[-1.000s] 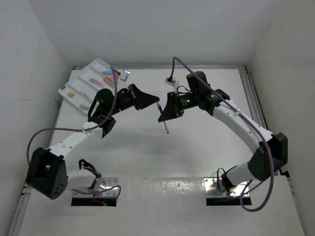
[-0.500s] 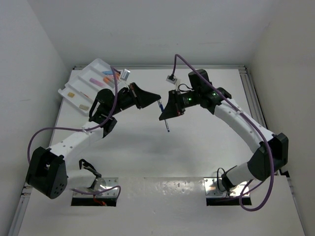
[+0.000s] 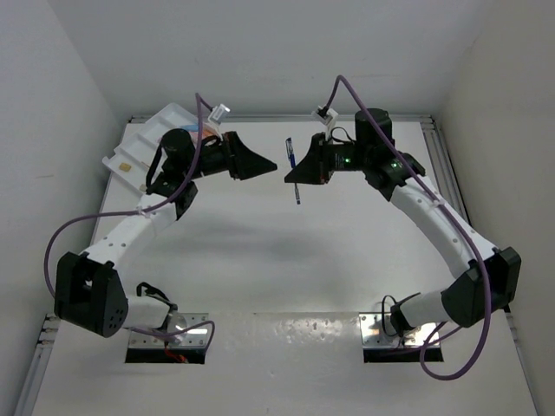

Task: Sort the stationery into containers
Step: Close the pen cap on the pen, then place the pen in the storage box.

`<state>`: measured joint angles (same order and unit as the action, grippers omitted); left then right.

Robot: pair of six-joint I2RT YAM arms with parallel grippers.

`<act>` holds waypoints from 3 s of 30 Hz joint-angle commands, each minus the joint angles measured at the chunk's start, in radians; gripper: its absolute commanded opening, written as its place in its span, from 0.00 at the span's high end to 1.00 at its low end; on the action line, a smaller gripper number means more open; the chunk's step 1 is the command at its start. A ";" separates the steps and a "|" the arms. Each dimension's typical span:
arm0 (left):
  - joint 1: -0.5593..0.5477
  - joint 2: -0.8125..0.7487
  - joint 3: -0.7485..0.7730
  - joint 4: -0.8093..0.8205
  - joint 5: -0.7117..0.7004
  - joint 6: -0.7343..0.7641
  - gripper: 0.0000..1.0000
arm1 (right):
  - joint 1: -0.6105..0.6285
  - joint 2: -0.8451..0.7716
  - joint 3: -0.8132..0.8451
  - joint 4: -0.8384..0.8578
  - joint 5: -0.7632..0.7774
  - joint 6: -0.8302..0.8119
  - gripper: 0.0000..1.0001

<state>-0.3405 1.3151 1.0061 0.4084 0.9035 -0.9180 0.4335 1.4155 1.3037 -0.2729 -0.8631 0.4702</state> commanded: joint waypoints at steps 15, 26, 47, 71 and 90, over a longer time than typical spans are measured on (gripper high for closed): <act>-0.029 -0.050 0.068 0.055 0.029 0.066 0.38 | 0.022 0.005 0.025 0.060 -0.048 -0.008 1.00; -0.083 -0.017 0.100 -0.013 0.009 0.137 0.54 | 0.065 0.040 0.060 0.054 -0.059 -0.004 1.00; 0.337 0.090 0.230 -0.504 0.029 0.287 1.00 | -0.064 0.053 0.109 -0.144 0.030 -0.131 0.37; 0.702 0.780 0.801 -0.798 -0.641 0.415 1.00 | -0.229 0.105 0.029 -0.276 0.067 -0.288 0.36; 0.689 0.879 0.828 -0.738 -0.635 0.376 0.64 | -0.271 0.152 0.042 -0.321 0.058 -0.308 0.37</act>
<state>0.3580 2.2112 1.7962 -0.3618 0.2779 -0.5381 0.1719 1.5627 1.3212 -0.5884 -0.7891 0.1932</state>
